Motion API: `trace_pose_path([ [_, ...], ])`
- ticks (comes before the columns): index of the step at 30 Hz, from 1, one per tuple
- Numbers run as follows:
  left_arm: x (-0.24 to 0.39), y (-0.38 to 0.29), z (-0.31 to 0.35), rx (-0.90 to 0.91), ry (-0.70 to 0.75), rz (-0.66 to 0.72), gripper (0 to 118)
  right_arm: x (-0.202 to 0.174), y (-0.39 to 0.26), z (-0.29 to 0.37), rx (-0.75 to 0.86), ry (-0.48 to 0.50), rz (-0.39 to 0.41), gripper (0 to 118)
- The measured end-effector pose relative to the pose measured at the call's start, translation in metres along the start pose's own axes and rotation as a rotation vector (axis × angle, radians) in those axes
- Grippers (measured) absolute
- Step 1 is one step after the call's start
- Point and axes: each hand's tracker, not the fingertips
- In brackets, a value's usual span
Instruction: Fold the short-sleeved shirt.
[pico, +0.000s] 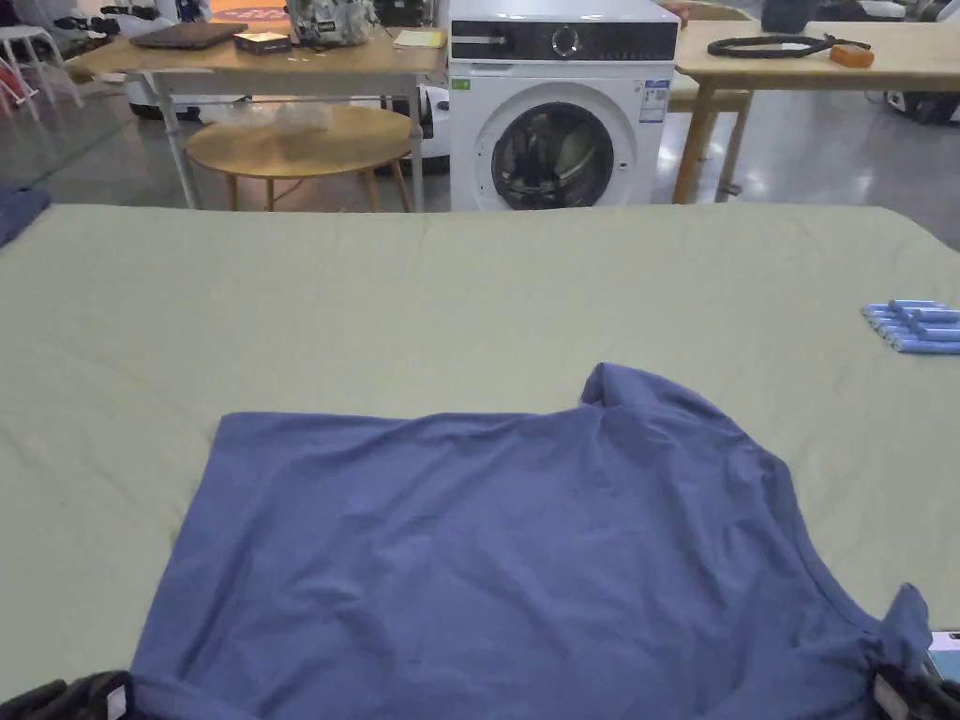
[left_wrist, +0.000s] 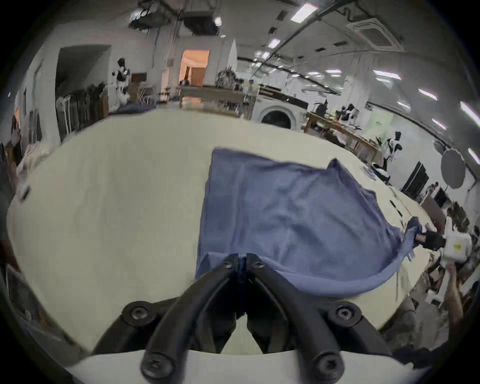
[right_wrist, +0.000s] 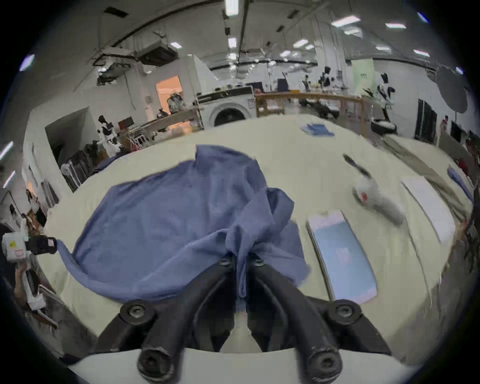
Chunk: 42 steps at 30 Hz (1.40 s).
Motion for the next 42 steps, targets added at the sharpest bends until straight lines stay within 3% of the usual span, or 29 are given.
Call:
trace_pose_path([
  [3, -0.015, 0.036, -0.052, -0.023, -0.021, 0.016, 0, 0.004, 0.036, -0.058, -0.017, -0.001, 0.015, 5],
  [7, -0.006, 0.066, -0.109, -0.073, -0.006, -0.036, 0, 0.010, 0.061, -0.123, -0.097, -0.037, -0.030, 5],
  [10, -0.003, 0.078, -0.129, -0.071, -0.002, -0.002, 0, 0.017, 0.059, -0.146, -0.096, -0.045, -0.052, 9],
  [11, -0.004, 0.079, -0.135, -0.071, 0.001, 0.000, 0, 0.021, 0.055, -0.153, -0.101, -0.046, -0.059, 21],
  [12, -0.003, 0.075, -0.141, -0.071, 0.013, 0.002, 12, 0.021, 0.054, -0.155, -0.102, -0.049, -0.061, 55],
  [13, -0.002, 0.073, -0.144, -0.076, 0.038, -0.004, 34, 0.021, 0.052, -0.157, -0.108, -0.059, -0.055, 77],
  [14, -0.002, 0.070, -0.144, -0.070, 0.033, -0.004, 52, 0.022, 0.049, -0.157, -0.107, -0.060, -0.050, 83],
  [18, 0.007, 0.061, -0.098, 0.029, -0.065, 0.025, 54, 0.022, 0.045, -0.132, -0.026, -0.050, 0.036, 82],
  [24, 0.032, 0.047, -0.001, 0.278, -0.048, -0.003, 54, -0.010, 0.033, -0.048, 0.132, 0.012, 0.108, 79],
  [26, 0.047, 0.038, 0.028, 0.308, -0.048, -0.031, 54, -0.024, 0.024, -0.020, 0.165, 0.018, 0.139, 56],
  [27, 0.054, 0.030, 0.042, 0.325, -0.047, -0.044, 51, -0.033, 0.016, -0.006, 0.188, 0.020, 0.151, 30],
  [28, 0.058, 0.024, 0.051, 0.363, -0.043, -0.068, 38, -0.037, 0.011, 0.001, 0.181, 0.027, 0.154, 13],
  [30, 0.069, 0.012, 0.068, 0.352, -0.042, -0.058, 0, -0.049, -0.003, 0.017, 0.195, 0.019, 0.166, 6],
  [31, 0.072, 0.004, 0.075, 0.345, -0.033, -0.048, 0, -0.055, -0.007, 0.025, 0.182, 0.033, 0.168, 0],
  [41, 0.055, -0.024, 0.071, 0.188, -0.006, 0.020, 0, -0.071, -0.042, 0.050, 0.132, 0.043, 0.111, 0],
  [42, 0.052, -0.020, 0.062, 0.161, 0.004, 0.028, 16, -0.071, -0.041, 0.050, 0.125, 0.058, 0.098, 0],
])
